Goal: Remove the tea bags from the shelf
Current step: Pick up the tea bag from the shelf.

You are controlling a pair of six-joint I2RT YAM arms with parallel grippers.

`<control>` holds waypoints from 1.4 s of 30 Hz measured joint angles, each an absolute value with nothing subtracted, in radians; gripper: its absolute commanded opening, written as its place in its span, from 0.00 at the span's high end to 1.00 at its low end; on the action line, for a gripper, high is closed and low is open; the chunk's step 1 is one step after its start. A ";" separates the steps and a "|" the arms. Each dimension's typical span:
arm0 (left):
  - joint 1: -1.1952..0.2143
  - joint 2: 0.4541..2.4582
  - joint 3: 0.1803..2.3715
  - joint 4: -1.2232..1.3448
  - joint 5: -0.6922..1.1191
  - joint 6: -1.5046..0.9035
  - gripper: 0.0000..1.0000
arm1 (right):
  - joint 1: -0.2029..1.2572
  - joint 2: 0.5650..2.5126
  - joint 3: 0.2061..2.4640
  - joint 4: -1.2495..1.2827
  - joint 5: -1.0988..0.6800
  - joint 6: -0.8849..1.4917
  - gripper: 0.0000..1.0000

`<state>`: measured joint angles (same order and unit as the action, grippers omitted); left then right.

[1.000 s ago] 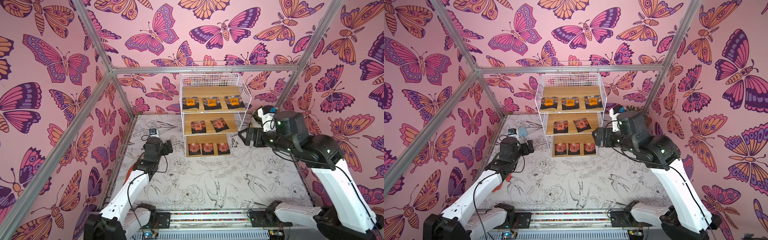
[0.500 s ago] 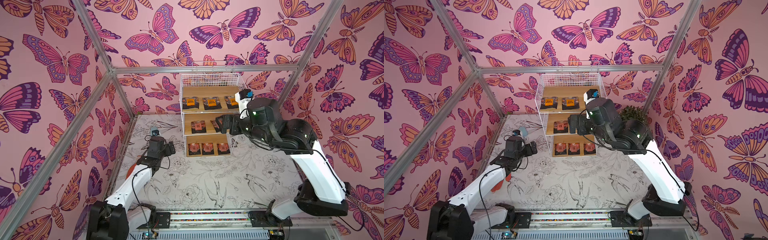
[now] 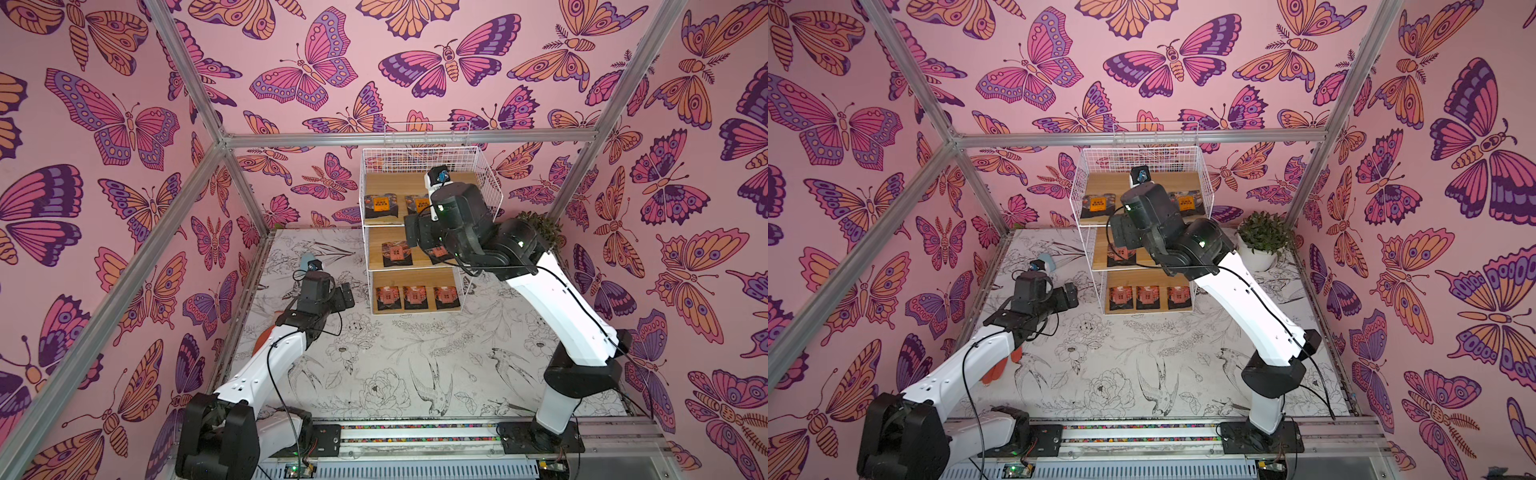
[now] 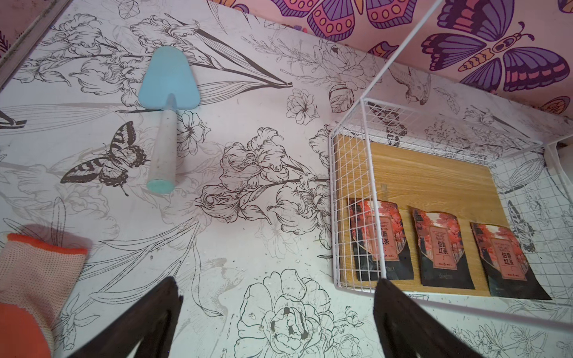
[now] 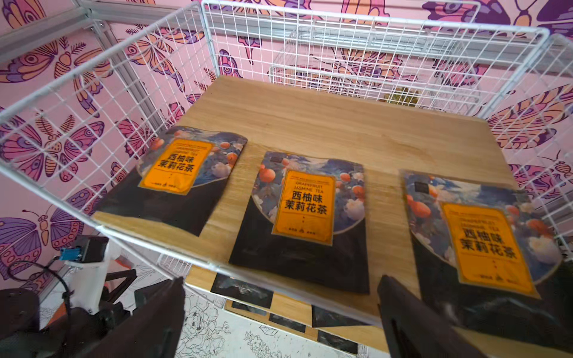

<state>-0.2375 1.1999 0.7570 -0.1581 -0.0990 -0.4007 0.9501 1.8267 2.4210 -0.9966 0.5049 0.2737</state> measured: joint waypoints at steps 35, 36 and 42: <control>-0.250 1.259 0.774 -0.158 -0.082 -0.410 0.00 | 0.858 1.954 2.533 -0.993 0.448 0.261 0.00; -0.250 1.259 0.774 -0.159 -0.083 -0.410 0.00 | 0.858 1.955 2.538 -0.999 0.448 0.261 0.00; -0.251 1.259 0.774 -0.158 -0.084 -0.410 0.00 | 0.858 1.962 2.550 -1.008 0.439 0.262 0.09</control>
<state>-0.2512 1.2587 0.7738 -0.1581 -0.0845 -0.4099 0.8577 1.9621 2.5496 -1.0084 0.4389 0.2615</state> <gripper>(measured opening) 0.998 0.948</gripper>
